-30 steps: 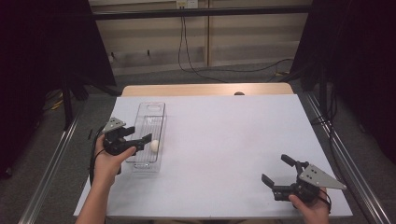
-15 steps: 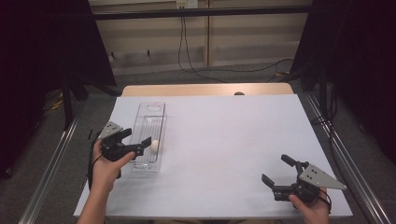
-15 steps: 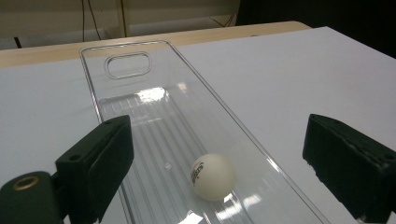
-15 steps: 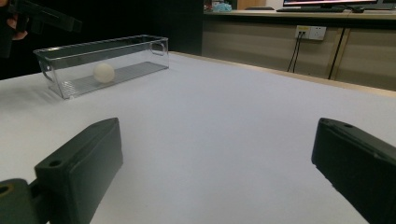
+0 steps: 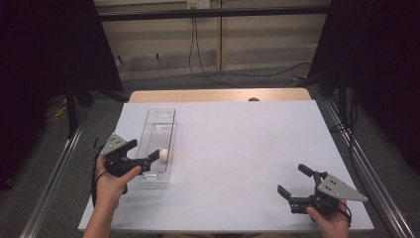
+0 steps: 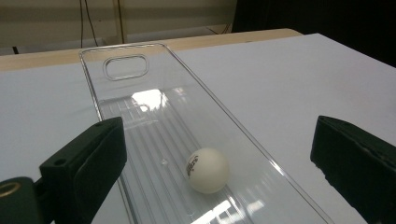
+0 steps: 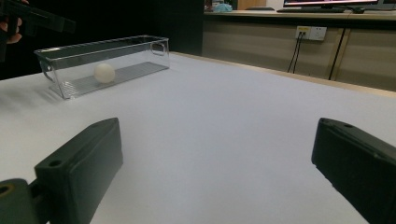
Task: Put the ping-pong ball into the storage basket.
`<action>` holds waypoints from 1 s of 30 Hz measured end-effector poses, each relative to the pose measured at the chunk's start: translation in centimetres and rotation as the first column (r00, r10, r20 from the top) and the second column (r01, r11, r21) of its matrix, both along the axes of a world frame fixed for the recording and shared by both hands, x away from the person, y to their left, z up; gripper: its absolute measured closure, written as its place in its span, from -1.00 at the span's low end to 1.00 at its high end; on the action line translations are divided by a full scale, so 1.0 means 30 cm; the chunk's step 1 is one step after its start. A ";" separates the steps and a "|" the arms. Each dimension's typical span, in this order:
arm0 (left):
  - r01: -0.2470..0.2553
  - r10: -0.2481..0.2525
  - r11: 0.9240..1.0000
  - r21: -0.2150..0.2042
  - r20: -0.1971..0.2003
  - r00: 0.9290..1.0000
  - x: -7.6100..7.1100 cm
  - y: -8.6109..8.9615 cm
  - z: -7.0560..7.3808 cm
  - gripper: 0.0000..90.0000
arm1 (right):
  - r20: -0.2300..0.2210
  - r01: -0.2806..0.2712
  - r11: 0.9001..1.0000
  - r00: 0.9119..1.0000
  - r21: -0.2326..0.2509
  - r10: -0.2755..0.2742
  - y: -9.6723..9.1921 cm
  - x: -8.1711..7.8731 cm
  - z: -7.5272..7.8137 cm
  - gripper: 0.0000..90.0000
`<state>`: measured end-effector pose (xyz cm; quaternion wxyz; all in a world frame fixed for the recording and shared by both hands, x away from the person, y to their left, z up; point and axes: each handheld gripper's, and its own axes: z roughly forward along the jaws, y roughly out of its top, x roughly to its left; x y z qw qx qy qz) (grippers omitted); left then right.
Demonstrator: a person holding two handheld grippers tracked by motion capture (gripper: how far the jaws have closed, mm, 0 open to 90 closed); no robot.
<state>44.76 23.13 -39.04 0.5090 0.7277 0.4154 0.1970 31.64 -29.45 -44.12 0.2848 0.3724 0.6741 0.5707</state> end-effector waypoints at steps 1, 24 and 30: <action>-0.003 0.003 1.000 0.001 0.003 1.000 -0.003 0.001 -0.001 -0.92 | 0.000 -0.002 1.000 1.000 0.001 0.002 0.000 0.000 0.000 -0.97; 0.007 -0.005 1.000 -0.021 0.057 0.998 -0.060 0.013 -0.010 -0.92 | -0.002 0.001 1.000 1.000 0.001 -0.001 0.002 0.000 -0.001 -0.97; 0.008 -0.006 1.000 -0.028 0.084 0.996 -0.077 0.011 -0.009 -0.92 | 0.000 0.001 1.000 1.000 0.002 -0.001 0.000 0.000 0.000 -0.97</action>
